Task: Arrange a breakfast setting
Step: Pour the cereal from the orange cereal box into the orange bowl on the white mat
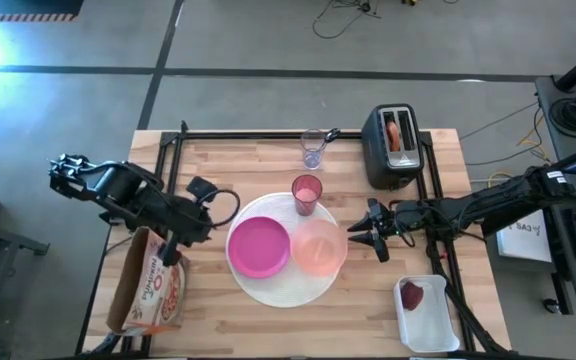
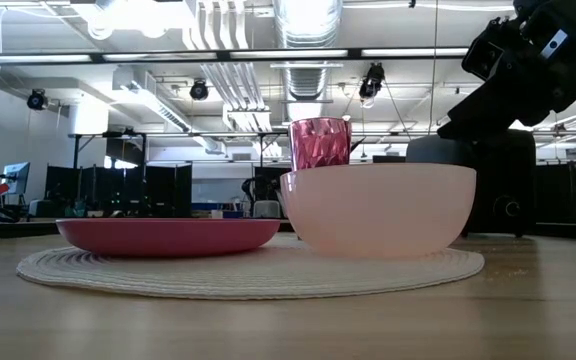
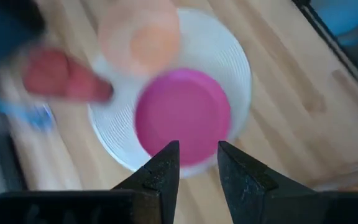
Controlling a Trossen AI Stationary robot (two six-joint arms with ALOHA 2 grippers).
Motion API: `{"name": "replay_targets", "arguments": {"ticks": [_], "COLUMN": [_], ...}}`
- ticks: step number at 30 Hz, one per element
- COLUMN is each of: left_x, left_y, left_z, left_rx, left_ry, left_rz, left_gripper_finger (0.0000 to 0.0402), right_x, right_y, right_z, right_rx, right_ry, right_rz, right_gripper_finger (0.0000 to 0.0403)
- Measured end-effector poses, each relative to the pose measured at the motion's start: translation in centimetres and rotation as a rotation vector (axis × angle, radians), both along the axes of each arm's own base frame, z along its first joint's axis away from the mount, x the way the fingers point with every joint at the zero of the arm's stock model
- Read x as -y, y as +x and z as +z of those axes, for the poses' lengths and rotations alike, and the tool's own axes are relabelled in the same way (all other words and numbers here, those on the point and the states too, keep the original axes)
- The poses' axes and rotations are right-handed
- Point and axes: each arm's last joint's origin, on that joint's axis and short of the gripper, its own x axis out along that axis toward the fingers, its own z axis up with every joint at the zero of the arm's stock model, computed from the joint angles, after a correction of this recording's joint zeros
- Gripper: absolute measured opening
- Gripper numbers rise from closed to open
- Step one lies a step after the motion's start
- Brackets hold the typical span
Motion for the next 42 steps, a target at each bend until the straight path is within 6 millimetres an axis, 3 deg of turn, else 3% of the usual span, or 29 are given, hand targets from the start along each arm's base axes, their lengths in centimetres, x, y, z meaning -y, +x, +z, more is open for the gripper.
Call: {"name": "replay_targets", "arguments": {"ticks": [5,13,19,27,42], "left_x": [-0.3,-0.7,-0.4,1.1,3.5], "left_y": [-0.8,-1.8,-2.2,-2.2,-5.6], "left_z": [-0.6,0.5,0.6,0.4,1.1], "left_rx": [-0.133,-0.113,-0.219,-0.504,-0.711], "left_ry": [-0.128,-0.372,-0.57,-0.784,-0.941], "left_rz": [0.295,0.692,0.876,1.041,1.51], "left_gripper_finger": [0.0091,0.0091,0.0091,0.0091,0.0091], "right_x": [0.0,0.0,0.0,0.0,0.0], "right_y": [0.0,0.0,0.0,0.0,0.0], "right_z": [0.0,0.0,0.0,0.0,0.0], "right_rx": [0.0,0.0,0.0,0.0,0.0], "right_ry": [0.0,0.0,0.0,0.0,0.0], "right_rz": [0.0,0.0,0.0,0.0,-0.001], "right_gripper_finger": [0.0128,0.0128,0.0128,0.0128,0.0128]}}
